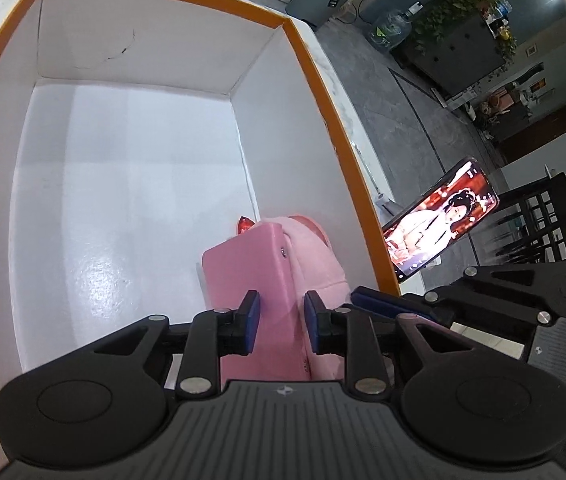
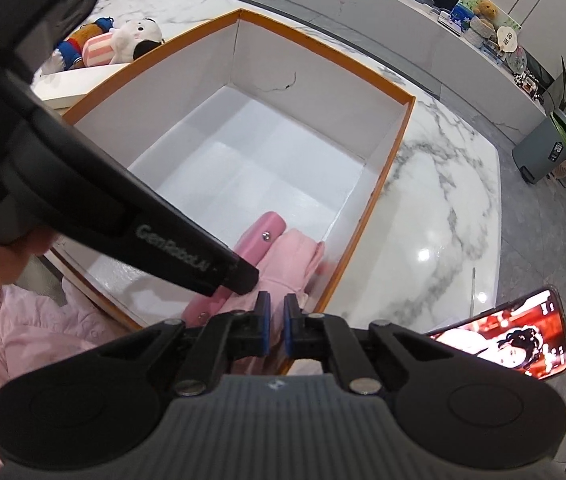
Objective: Organize objects
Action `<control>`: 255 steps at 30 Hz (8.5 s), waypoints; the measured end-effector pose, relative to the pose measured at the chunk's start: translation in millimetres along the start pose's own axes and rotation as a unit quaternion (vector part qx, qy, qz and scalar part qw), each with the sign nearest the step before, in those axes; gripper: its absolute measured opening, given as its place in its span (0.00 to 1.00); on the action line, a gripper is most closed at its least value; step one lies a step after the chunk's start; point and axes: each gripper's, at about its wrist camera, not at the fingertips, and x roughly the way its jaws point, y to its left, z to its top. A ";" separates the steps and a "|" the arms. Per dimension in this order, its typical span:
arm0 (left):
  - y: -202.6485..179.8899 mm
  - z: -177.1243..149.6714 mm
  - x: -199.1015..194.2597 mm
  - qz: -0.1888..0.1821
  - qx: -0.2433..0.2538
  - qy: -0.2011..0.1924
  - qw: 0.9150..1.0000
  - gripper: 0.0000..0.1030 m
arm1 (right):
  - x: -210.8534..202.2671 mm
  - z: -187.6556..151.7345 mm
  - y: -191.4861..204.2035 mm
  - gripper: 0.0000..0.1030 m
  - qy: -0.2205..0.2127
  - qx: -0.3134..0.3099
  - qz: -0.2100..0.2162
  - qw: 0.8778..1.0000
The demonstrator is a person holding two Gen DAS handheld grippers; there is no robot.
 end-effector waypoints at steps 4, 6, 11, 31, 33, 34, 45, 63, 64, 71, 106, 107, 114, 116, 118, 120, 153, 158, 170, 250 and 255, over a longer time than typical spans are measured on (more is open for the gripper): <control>0.8 0.9 5.0 -0.017 -0.008 0.005 1.000 0.27 | 0.8 -0.9 -1.7 0.07 0.001 -0.001 -0.005 1.000; 6.8 4.4 9.4 -0.034 -0.027 0.020 0.999 0.26 | 1.7 -1.5 -2.6 0.07 0.001 -0.002 -0.007 1.000; -2.5 5.3 6.2 -0.023 -0.003 0.024 0.999 0.17 | 3.4 -2.0 -3.1 0.07 0.006 0.005 0.015 1.000; -8.4 1.3 5.7 -0.004 0.013 0.016 1.000 0.19 | -5.7 -13.5 -48.1 0.05 -0.003 0.110 0.005 0.994; -10.5 4.0 3.8 0.006 0.025 0.015 1.000 0.18 | -7.0 -15.2 -46.2 0.05 -0.007 0.121 0.005 0.993; -11.0 5.5 2.8 0.014 0.030 0.015 0.999 0.18 | -7.8 -15.3 -44.9 0.05 -0.007 0.129 0.013 0.991; -1.1 2.5 -1.0 0.005 0.023 0.022 0.999 0.18 | -10.4 -12.0 -22.8 0.08 -0.013 0.114 0.015 0.993; 2.7 -4.0 -6.6 0.022 0.024 0.009 0.999 0.28 | -27.4 -7.1 -9.3 0.19 -0.062 0.057 -0.018 0.996; 2.2 -4.6 -6.2 0.023 0.027 0.009 0.999 0.28 | -28.5 -6.9 -5.8 0.19 -0.065 0.044 -0.016 0.997; 3.3 -2.1 -2.7 0.032 0.028 0.012 0.999 0.45 | -17.9 -6.3 4.8 0.19 -0.044 0.009 -0.003 0.999; -27.3 -8.4 -12.4 0.126 0.115 0.004 0.985 0.28 | -9.0 -17.5 9.4 0.18 -0.047 -0.001 0.019 0.999; -30.5 -9.0 -12.5 0.136 0.129 0.005 0.982 0.28 | -8.9 -17.4 9.4 0.18 -0.048 -0.001 0.019 0.999; -24.7 -2.9 -9.1 0.101 0.101 0.020 0.990 0.22 | -9.2 -17.2 8.7 0.18 -0.050 0.002 0.018 0.999; -25.0 -3.2 -6.8 0.097 0.097 0.019 0.990 0.22 | -9.2 -17.1 8.7 0.18 -0.051 0.003 0.019 0.999; -26.0 -4.7 -7.3 0.096 0.100 0.012 0.990 0.21 | -8.9 -17.2 8.9 0.18 -0.051 0.001 0.018 0.999; -26.0 -6.2 -8.8 0.095 0.101 0.002 0.990 0.18 | -8.9 -17.1 8.5 0.18 -0.051 0.002 0.018 0.999; 7.2 0.5 -14.6 0.030 0.000 0.012 0.999 0.19 | -5.7 -15.9 5.9 0.19 -0.052 -0.005 0.019 0.998; 0.6 -0.8 -26.1 0.046 0.027 -0.006 0.999 0.24 | -9.3 -15.7 8.8 0.21 -0.058 -0.001 0.018 0.998; 1.5 -18.7 -103.8 0.084 0.113 -0.083 0.987 0.26 | -33.3 5.1 27.8 0.37 -0.114 0.038 0.041 0.992; 179.5 -82.6 -160.8 0.201 0.022 -0.015 0.979 0.26 | 61.2 84.4 257.7 0.79 0.004 -0.374 0.094 0.923; 181.7 -83.7 -160.7 0.196 0.022 -0.020 0.980 0.26 | 67.2 83.4 264.9 0.91 0.016 -0.363 0.074 0.929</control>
